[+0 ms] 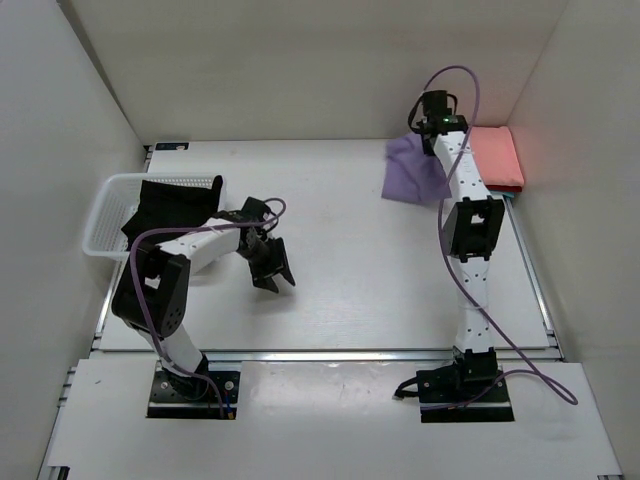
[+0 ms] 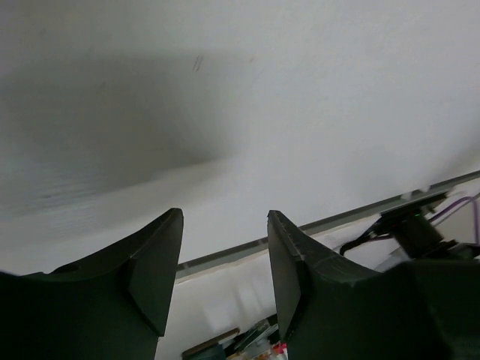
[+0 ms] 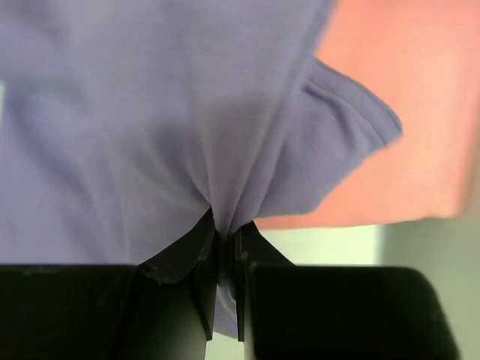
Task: Fold and stack the t-shirts
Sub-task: Put the neatly folded tshirt into the corner of the board with the right arm
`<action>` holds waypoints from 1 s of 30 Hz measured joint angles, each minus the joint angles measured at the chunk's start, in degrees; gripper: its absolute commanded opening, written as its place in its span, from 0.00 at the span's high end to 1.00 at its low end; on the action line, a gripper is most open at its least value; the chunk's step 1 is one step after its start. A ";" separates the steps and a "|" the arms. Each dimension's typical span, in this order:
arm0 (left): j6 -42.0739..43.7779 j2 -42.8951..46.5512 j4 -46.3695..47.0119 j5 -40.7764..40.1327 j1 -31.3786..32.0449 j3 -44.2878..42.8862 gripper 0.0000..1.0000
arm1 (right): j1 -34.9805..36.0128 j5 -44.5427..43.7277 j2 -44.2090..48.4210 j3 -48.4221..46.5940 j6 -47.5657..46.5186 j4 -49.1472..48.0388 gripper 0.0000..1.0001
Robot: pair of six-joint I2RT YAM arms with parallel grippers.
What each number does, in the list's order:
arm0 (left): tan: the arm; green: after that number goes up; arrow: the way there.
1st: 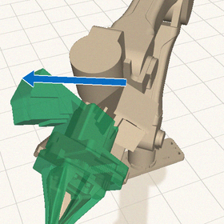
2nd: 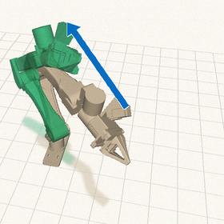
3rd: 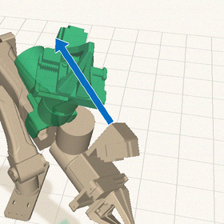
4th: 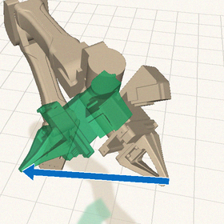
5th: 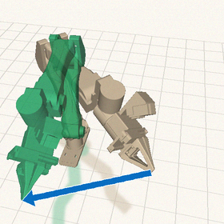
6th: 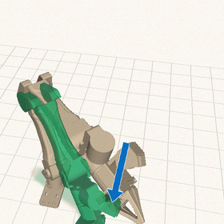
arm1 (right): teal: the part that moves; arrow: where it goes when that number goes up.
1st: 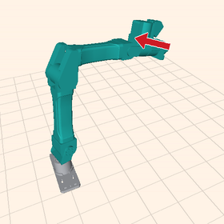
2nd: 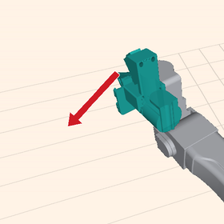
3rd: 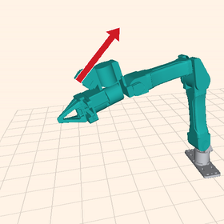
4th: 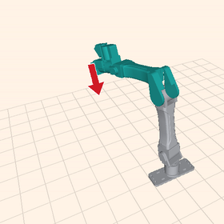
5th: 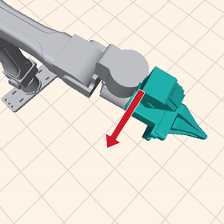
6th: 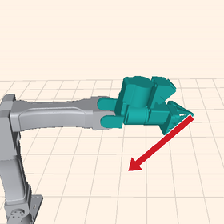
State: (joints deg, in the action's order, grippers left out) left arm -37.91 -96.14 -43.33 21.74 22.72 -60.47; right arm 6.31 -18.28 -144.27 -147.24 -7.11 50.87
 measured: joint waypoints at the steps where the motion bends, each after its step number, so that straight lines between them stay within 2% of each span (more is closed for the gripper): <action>1: 0.26 0.31 -0.24 -0.07 0.50 1.05 0.40 | -1.33 -1.27 -0.28 -1.05 -1.70 -0.81 0.99; 12: 2.21 2.49 -0.74 -1.86 3.30 7.50 0.41 | -8.17 -2.84 -2.93 -10.38 -10.93 -5.22 1.00; 19: 3.08 2.19 -1.55 -2.54 4.52 7.48 0.40 | -15.37 -2.45 -3.45 -11.28 -12.59 -7.91 1.00; 24: 3.63 1.64 -2.01 -3.04 4.83 7.28 0.40 | -18.53 -2.40 -6.64 -11.47 -14.21 -14.16 1.00; 26: 3.74 1.64 -2.12 -3.17 4.83 7.10 0.40 | -18.80 -2.54 -8.39 -11.45 -14.73 -16.92 0.89; 28: 3.96 1.64 -2.14 -3.34 4.85 7.08 0.40 | -18.62 -3.43 -9.77 -11.45 -14.95 -20.48 0.43; 30: 4.20 1.68 -2.14 -3.48 4.90 7.06 0.38 | -18.14 -4.72 -10.95 -11.47 -15.80 -25.09 0.26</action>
State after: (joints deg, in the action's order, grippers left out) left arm -33.71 -94.45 -45.47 18.26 27.62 -53.41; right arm -11.84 -23.00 -155.22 -158.71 -22.92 25.78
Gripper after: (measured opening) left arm 0.602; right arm 0.591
